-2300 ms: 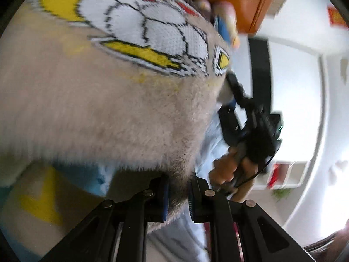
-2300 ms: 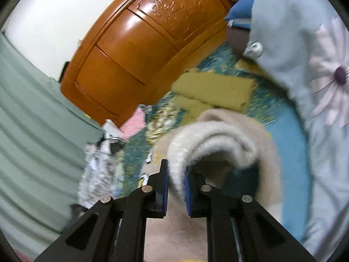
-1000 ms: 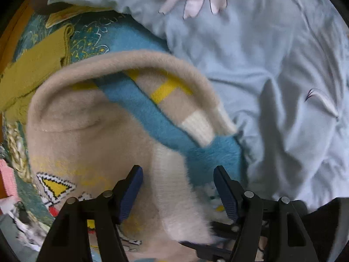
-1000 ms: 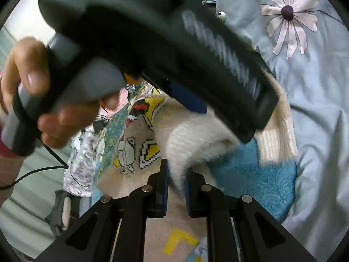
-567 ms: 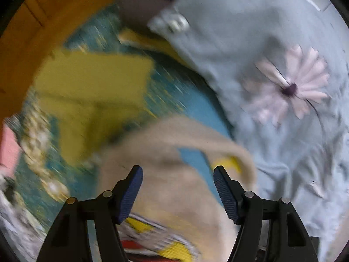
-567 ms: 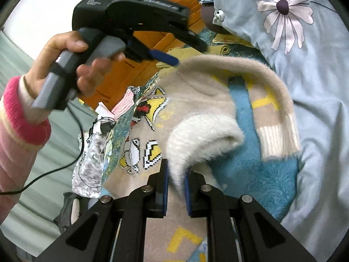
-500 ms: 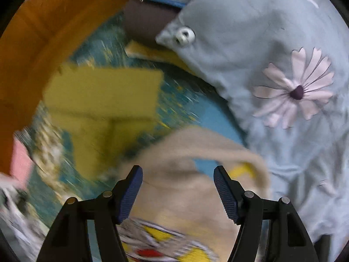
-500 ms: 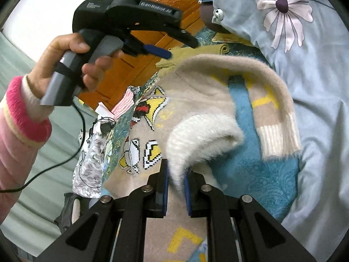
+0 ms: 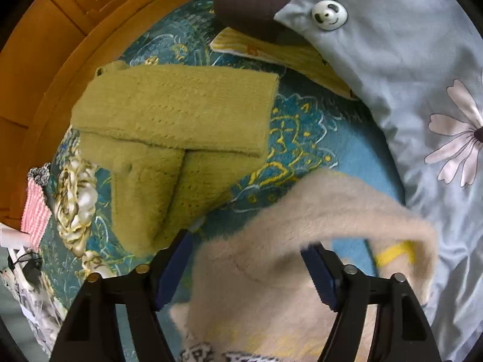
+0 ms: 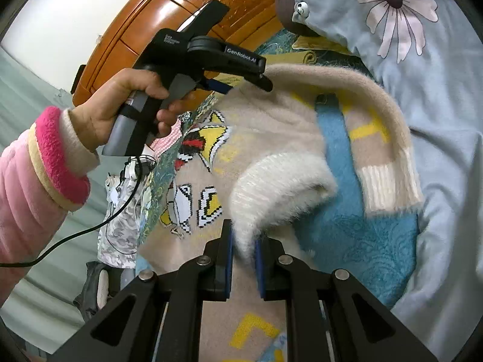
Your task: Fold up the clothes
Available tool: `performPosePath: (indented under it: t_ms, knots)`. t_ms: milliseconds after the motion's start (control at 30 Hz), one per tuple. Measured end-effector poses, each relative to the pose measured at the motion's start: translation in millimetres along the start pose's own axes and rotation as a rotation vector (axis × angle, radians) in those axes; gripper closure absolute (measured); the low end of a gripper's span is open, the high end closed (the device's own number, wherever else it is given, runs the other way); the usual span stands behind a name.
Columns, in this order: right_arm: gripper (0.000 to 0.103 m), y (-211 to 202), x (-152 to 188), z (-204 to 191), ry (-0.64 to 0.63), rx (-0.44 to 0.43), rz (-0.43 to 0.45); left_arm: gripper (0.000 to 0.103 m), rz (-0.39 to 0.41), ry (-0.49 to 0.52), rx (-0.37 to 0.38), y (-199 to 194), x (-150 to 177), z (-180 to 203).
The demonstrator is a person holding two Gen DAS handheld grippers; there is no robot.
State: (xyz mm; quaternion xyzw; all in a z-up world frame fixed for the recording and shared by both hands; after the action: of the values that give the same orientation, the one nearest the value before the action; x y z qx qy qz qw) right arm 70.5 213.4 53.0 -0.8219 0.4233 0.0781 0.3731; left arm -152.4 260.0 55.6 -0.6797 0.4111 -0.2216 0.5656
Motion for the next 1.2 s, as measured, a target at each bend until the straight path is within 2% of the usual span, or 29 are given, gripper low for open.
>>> performPosePath:
  t_ms: [33,67,100,200,300,400,500,567,600,700,733,800,867,1033,1100,1200]
  knots:
    - [0.09,0,0,0,0.001,0.001,-0.001,0.048,0.003,-0.005,0.002,0,-1,1]
    - [0.09,1,0,0,0.002,0.005,-0.002,0.065,0.007,-0.011,0.003,1,-1,2]
    - [0.09,1,0,0,0.002,0.009,-0.003,0.071,0.01,-0.016,0.005,1,-2,3]
    - [0.09,0,-1,2,0.005,0.02,-0.006,0.078,0.029,-0.074,0.044,-4,-4,-1]
    - [0.09,-6,-5,6,0.012,0.038,0.009,0.08,0.11,-0.148,0.141,-32,-2,-14]
    - [0.09,-26,-20,15,0.045,0.056,0.073,0.081,0.229,-0.239,0.267,-77,3,-39]
    - [0.091,-56,-50,10,0.02,0.067,0.159,0.082,0.414,-0.372,0.452,-143,27,-85]
    - [0.091,-79,-75,-5,-0.038,0.07,0.219,0.082,0.556,-0.461,0.593,-192,52,-121]
    - [0.091,-92,-88,-18,-0.093,0.084,0.25,0.082,0.61,-0.502,0.641,-209,65,-137]
    - [0.091,-122,-118,-64,-0.244,0.094,0.342,0.081,0.698,-0.614,0.688,-228,108,-176]
    - [0.091,-128,-124,-78,-0.292,0.096,0.359,0.081,0.703,-0.647,0.673,-222,123,-184]
    - [0.091,-123,-124,-98,-0.368,0.107,0.338,0.081,0.664,-0.692,0.602,-195,151,-191]
    - [0.091,-101,-111,-104,-0.413,0.118,0.265,0.081,0.551,-0.768,0.586,-146,178,-191]
    - [0.091,-19,-39,-67,-0.308,0.088,-0.006,0.081,0.268,-1.066,0.676,-18,255,-193]
    - [0.091,2,-15,-54,-0.262,0.074,-0.081,0.081,0.212,-1.127,0.699,6,276,-193]
    - [0.091,14,-1,-49,-0.256,0.067,-0.147,0.077,0.149,-1.134,0.686,19,291,-191]
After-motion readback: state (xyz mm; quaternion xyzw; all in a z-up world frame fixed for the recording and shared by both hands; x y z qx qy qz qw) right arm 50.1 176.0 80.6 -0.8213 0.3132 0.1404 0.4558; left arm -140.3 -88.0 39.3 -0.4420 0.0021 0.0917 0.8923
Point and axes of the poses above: each gripper's, at about its wrist camera, not at the fingertips, and y roughly the way its jaws point, z to its right, x to its underside, the point moved 4 cm from there along y, roughly the way its jaws point, and after that the axes turned 4 degrees about -x, right-handed, at the moved point
